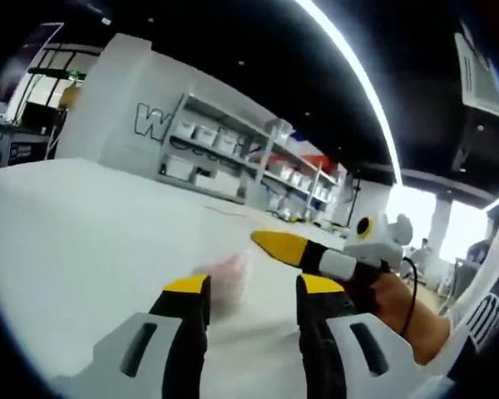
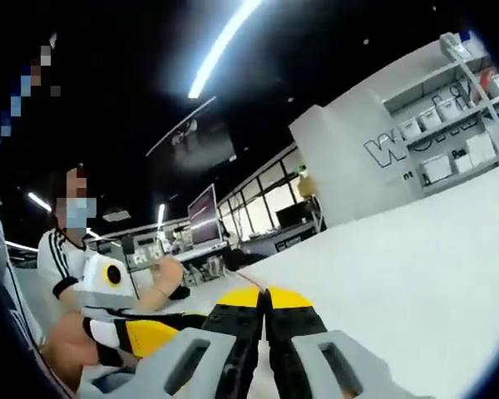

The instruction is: Open the resealable bag by pulling the two sides of the seal apart until the entire bag opening is separated and visibly accessible.

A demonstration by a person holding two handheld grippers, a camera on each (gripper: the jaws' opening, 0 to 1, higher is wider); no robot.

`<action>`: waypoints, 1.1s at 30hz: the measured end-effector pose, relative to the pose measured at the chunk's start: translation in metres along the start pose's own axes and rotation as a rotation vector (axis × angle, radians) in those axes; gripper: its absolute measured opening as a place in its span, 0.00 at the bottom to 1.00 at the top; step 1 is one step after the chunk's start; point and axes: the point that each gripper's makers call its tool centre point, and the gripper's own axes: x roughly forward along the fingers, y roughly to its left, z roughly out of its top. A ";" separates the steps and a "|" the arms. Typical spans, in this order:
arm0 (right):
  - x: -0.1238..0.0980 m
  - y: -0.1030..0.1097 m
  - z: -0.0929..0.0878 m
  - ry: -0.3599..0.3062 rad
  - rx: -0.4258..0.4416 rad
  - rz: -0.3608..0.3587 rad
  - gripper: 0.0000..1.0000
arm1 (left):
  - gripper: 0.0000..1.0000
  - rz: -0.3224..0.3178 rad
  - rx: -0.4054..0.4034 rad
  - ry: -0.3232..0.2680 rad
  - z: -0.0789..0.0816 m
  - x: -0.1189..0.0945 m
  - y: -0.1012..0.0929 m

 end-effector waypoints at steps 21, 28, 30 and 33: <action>-0.008 0.010 -0.009 0.073 -0.340 -0.011 0.00 | 0.17 -0.054 -0.320 -0.118 0.013 0.002 -0.002; -0.010 0.012 -0.011 0.083 -0.411 -0.012 0.00 | 0.15 -0.064 -0.403 -0.145 0.016 0.002 -0.001; -0.011 0.012 -0.011 0.085 -0.419 -0.011 0.00 | 0.15 -0.066 -0.414 -0.147 0.016 0.002 -0.002; -0.011 0.013 -0.012 0.087 -0.436 -0.007 0.00 | 0.15 -0.065 -0.436 -0.154 0.016 0.003 -0.001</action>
